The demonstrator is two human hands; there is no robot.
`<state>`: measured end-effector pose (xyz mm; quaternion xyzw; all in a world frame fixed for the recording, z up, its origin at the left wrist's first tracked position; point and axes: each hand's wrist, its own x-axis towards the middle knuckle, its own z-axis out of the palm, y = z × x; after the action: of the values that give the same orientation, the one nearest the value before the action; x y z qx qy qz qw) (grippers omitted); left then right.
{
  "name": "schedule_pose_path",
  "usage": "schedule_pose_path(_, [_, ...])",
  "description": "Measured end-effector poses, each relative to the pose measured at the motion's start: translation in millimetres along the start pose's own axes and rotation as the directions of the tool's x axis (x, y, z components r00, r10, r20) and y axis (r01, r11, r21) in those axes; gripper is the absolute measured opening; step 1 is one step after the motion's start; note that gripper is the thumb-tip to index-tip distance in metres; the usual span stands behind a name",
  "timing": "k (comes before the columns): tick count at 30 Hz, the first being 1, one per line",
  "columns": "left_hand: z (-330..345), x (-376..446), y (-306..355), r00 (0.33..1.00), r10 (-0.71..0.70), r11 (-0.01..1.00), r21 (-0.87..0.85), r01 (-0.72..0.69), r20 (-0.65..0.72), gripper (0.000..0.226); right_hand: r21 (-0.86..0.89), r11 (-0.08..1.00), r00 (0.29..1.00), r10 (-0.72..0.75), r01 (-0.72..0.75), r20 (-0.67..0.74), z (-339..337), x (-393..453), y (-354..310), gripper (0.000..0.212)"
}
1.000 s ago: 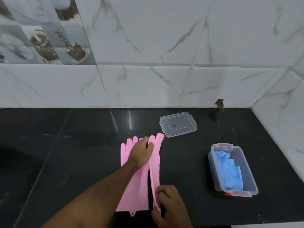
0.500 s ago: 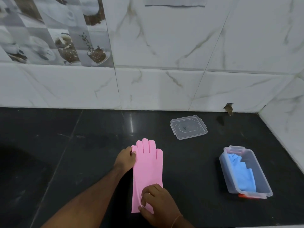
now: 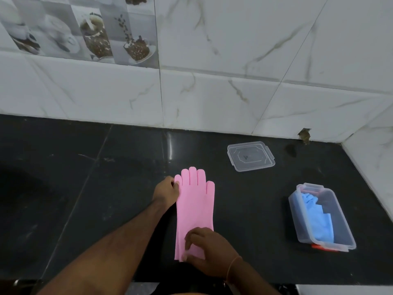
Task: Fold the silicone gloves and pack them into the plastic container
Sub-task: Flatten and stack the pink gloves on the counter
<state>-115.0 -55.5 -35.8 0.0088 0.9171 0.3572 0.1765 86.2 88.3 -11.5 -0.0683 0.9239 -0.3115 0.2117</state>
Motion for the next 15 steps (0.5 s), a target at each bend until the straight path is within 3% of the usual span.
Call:
schedule_pose_path(3, [0,0,-5,1.0,-0.003,0.998,-0.062,0.003,0.002,0.038,0.15,0.974,0.96,0.199,-0.171,-0.198,-15,5,11,0.02])
schedule_pose_path(6, [-2,-3,-15,1.0,-0.011,0.982,-0.187,0.012,0.006,0.031,0.352,0.877,0.801,0.455,-0.328,-0.388,-34,22,34,0.004])
schedule_pose_path(8, [-1,-8,-20,1.0,-0.013,0.961,-0.276,0.017,0.015,0.017,0.445,0.791,0.725,0.588,-0.421,-0.359,-48,37,49,0.007])
schedule_pose_path(11, [1,-11,-22,1.0,0.0,0.948,-0.318,0.005,0.015,0.007,0.573,0.683,0.683,0.679,-0.453,-0.269,-59,60,64,0.026])
schedule_pose_path(15, [0,-8,-23,0.999,0.019,0.95,-0.311,-0.009,0.027,0.009,0.595,0.697,0.691,0.656,-0.4,-0.303,-61,79,64,0.004])
